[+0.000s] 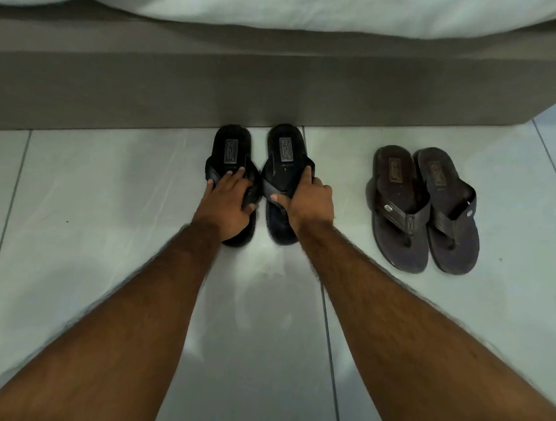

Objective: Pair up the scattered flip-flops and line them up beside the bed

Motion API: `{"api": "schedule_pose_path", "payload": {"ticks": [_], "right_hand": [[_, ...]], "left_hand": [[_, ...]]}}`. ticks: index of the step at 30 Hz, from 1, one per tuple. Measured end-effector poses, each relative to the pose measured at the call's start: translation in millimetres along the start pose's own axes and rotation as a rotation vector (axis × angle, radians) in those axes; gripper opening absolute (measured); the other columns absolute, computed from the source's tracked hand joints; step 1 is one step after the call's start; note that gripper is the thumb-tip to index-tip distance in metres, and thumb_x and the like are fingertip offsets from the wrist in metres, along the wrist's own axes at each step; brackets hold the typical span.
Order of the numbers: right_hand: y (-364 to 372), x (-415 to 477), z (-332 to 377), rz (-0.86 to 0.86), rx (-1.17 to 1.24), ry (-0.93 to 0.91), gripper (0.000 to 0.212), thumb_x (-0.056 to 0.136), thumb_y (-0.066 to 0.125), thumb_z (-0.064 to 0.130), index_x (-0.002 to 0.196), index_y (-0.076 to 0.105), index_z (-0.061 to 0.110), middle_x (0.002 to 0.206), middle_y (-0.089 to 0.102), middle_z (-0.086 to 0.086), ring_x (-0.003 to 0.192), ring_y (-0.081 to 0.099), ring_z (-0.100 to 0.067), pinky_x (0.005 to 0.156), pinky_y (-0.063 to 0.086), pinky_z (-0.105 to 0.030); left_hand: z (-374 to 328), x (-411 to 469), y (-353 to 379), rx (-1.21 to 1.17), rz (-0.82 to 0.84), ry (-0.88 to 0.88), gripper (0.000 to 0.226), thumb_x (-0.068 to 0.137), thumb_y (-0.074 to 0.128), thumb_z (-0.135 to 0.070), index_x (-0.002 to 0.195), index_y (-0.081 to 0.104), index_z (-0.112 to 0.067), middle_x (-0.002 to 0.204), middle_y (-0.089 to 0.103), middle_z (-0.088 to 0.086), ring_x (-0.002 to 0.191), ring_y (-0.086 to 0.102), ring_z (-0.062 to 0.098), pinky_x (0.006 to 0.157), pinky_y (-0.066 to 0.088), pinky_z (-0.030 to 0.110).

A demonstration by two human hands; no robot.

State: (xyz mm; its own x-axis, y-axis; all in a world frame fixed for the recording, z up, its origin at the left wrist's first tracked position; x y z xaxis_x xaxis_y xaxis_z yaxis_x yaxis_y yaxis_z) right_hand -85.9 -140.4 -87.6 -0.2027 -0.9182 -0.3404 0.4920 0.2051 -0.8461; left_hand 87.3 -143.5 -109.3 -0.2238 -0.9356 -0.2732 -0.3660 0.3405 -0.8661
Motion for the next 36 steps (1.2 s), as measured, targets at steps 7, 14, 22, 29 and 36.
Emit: {"api": "schedule_pose_path", "payload": {"ticks": [7,14,22,29,36], "right_hand": [[1,-14,1,0.055,0.031,0.015,0.100,0.085,0.067,0.054,0.159,0.013,0.012,0.139,0.050,-0.016,0.123,0.046,-0.035,0.097,0.046,-0.045],[13,-47,3,0.076,0.051,-0.004,0.100,0.084,0.068,0.053,0.158,0.014,0.012,0.140,0.049,-0.016,0.123,0.045,-0.035,0.101,0.046,-0.047],[16,-68,-1,0.100,0.066,-0.010,0.100,0.084,0.070,0.051,0.158,0.016,0.012,0.141,0.049,-0.016,0.125,0.045,-0.035,0.104,0.043,-0.046],[18,-70,-1,0.097,0.054,-0.016,0.099,0.085,0.068,0.053,0.159,0.014,0.013,0.141,0.048,-0.015,0.125,0.044,-0.033,0.104,0.042,-0.044],[3,-74,-8,0.092,0.076,-0.028,0.105,0.084,0.057,0.068,0.159,0.000,0.022,0.156,0.032,-0.018,0.144,0.028,-0.036,0.114,0.035,-0.049]], "left_hand": [[1,-13,3,-0.018,-0.004,-0.021,0.060,0.098,0.052,-0.026,0.153,0.030,-0.021,0.167,0.016,0.001,0.154,0.011,0.022,0.125,0.004,0.049],[12,-54,10,-0.059,-0.049,-0.008,0.063,0.101,0.044,-0.031,0.158,0.019,-0.019,0.167,0.017,0.001,0.154,0.011,0.019,0.126,0.004,0.046],[12,-83,18,-0.056,-0.097,0.006,0.057,0.104,0.038,-0.033,0.157,0.021,-0.019,0.166,0.020,0.000,0.154,0.014,0.018,0.126,0.006,0.046],[13,-81,18,-0.039,-0.088,0.002,0.059,0.104,0.038,-0.033,0.157,0.019,-0.018,0.167,0.020,0.000,0.154,0.014,0.018,0.126,0.005,0.045],[5,-82,4,0.046,-0.121,0.019,0.053,0.103,0.038,-0.038,0.151,0.036,-0.017,0.164,0.026,0.002,0.154,0.012,0.021,0.125,0.008,0.047]]}}
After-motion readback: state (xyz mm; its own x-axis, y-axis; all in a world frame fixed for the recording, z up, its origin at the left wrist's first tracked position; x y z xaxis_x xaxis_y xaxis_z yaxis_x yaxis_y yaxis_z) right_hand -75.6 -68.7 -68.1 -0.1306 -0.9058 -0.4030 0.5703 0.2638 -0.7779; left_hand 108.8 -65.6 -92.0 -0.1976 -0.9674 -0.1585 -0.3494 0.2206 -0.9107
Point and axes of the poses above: each hand's wrist, its own x-axis towards the middle knuckle, its own y-axis out of the palm, z = x × y, the point moved 7 cm from there along x, towards the middle knuckle
